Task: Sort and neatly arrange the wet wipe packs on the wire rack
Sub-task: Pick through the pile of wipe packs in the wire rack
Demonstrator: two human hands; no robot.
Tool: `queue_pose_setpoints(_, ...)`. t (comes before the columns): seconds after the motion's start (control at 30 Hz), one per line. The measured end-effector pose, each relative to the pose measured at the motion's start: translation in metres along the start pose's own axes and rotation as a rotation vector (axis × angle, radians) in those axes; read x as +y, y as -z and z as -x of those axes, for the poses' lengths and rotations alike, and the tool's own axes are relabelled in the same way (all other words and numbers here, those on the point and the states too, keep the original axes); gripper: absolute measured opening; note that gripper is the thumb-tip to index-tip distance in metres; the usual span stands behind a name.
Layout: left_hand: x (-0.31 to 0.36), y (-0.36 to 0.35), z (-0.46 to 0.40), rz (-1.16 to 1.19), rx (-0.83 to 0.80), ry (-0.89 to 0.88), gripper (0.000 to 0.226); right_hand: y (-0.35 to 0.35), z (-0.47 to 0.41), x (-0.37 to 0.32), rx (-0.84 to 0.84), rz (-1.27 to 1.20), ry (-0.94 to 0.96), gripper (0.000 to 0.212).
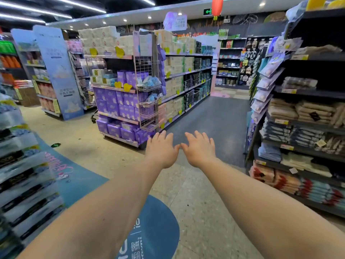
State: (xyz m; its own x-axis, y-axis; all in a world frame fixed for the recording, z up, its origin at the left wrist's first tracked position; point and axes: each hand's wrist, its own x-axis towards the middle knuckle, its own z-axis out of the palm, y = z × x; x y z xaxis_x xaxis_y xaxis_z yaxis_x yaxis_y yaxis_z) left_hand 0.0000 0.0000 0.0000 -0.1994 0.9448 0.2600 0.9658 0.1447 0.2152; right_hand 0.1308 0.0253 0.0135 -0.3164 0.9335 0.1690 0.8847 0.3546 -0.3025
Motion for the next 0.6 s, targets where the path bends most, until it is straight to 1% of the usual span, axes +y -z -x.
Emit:
queue_pose_setpoints(0.13, -0.007, -0.013, -0.036, 0.007, -0.005, 0.014, 0.060, -0.007, -0.039, 0.006, -0.013, 0.034, -0.005, 0.053)
queue_pose_setpoints(0.27, -0.029, -0.031, -0.096, -0.006, 0.017, -0.009, 0.056, -0.024, -0.099, 0.003, -0.017, 0.049, 0.014, 0.052)
queue_pose_setpoints(0.43, -0.066, -0.040, -0.193, -0.014, 0.012, -0.026, 0.057, -0.043, -0.197, -0.008, 0.012, 0.074, 0.023, 0.050)
queue_pose_setpoints(0.6, -0.087, -0.035, -0.303, -0.029, 0.038, -0.047, 0.059, -0.042, -0.303, -0.021, 0.029, 0.065, 0.015, 0.049)
